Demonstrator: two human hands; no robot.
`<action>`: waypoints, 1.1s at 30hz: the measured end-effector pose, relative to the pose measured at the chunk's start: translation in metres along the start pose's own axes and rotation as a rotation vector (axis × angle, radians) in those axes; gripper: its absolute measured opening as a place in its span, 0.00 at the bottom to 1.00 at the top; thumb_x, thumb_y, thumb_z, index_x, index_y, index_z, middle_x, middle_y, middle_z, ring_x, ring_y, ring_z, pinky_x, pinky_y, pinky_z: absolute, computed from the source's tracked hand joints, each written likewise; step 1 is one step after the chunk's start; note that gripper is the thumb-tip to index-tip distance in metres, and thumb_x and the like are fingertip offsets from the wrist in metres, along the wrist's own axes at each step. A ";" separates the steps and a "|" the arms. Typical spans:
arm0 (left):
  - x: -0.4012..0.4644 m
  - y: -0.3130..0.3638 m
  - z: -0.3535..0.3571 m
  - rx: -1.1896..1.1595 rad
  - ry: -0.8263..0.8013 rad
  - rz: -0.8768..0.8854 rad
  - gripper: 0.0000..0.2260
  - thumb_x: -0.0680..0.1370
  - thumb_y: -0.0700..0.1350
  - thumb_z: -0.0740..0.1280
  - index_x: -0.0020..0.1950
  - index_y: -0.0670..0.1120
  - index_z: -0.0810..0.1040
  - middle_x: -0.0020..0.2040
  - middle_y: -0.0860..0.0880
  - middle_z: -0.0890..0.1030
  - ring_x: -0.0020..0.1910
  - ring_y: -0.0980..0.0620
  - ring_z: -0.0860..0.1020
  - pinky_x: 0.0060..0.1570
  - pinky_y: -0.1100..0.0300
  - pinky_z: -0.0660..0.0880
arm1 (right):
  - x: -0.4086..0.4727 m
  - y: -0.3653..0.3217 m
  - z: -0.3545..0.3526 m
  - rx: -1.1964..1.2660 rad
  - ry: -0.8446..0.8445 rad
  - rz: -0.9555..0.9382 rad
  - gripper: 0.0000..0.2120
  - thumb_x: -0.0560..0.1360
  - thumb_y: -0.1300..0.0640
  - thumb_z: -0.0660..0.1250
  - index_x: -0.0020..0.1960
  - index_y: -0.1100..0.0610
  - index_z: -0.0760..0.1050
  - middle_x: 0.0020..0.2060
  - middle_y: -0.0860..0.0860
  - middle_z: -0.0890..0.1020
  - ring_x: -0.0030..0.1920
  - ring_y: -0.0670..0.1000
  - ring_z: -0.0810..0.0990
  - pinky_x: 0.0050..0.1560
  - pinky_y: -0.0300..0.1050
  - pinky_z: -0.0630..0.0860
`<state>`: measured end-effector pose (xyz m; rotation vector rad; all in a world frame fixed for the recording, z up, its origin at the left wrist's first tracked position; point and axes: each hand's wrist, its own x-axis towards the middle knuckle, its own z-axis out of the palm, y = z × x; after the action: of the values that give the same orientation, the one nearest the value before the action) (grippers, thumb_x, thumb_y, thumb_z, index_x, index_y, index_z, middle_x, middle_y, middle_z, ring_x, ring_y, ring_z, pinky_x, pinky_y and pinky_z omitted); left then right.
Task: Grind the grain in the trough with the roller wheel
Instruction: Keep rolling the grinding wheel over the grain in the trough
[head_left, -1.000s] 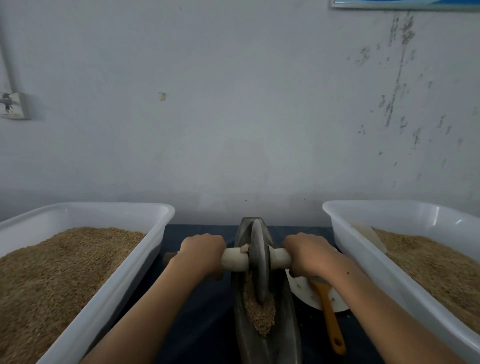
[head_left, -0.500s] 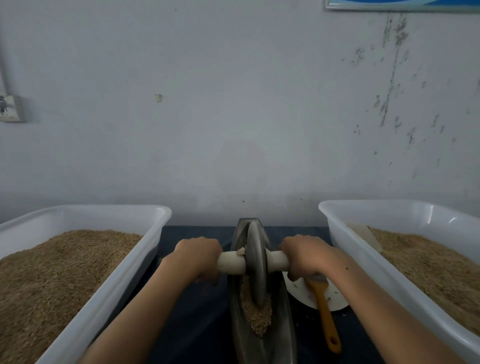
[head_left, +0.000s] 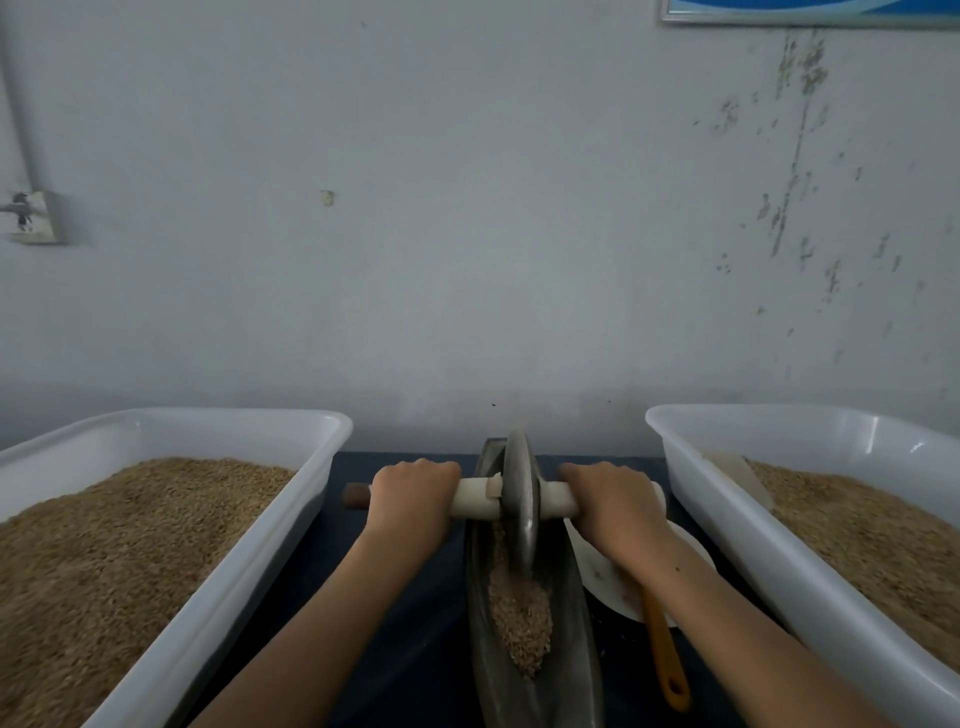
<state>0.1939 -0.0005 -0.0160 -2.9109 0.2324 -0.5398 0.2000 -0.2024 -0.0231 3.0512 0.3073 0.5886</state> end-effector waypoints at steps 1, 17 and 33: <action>0.001 -0.001 0.000 -0.004 -0.025 0.008 0.12 0.77 0.48 0.65 0.59 0.49 0.72 0.53 0.49 0.78 0.51 0.49 0.77 0.43 0.58 0.67 | 0.001 0.000 -0.003 -0.007 -0.041 -0.009 0.06 0.76 0.56 0.63 0.52 0.49 0.73 0.48 0.49 0.81 0.48 0.52 0.79 0.43 0.44 0.68; 0.004 -0.011 0.000 -0.028 -0.089 0.102 0.14 0.74 0.52 0.66 0.58 0.50 0.74 0.51 0.50 0.79 0.50 0.49 0.78 0.42 0.58 0.67 | -0.001 -0.004 -0.014 -0.037 -0.131 -0.019 0.07 0.75 0.57 0.64 0.52 0.50 0.74 0.48 0.50 0.81 0.46 0.52 0.79 0.42 0.44 0.66; 0.006 -0.018 -0.004 -0.160 -0.372 0.164 0.19 0.71 0.52 0.71 0.60 0.49 0.75 0.51 0.49 0.79 0.43 0.53 0.73 0.43 0.59 0.68 | 0.003 0.004 -0.024 -0.020 -0.450 -0.089 0.16 0.71 0.55 0.71 0.58 0.54 0.76 0.46 0.51 0.80 0.42 0.50 0.77 0.36 0.40 0.67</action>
<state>0.1998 0.0157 -0.0068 -3.0341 0.4733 0.0504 0.1946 -0.2063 0.0004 3.0129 0.4114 -0.1032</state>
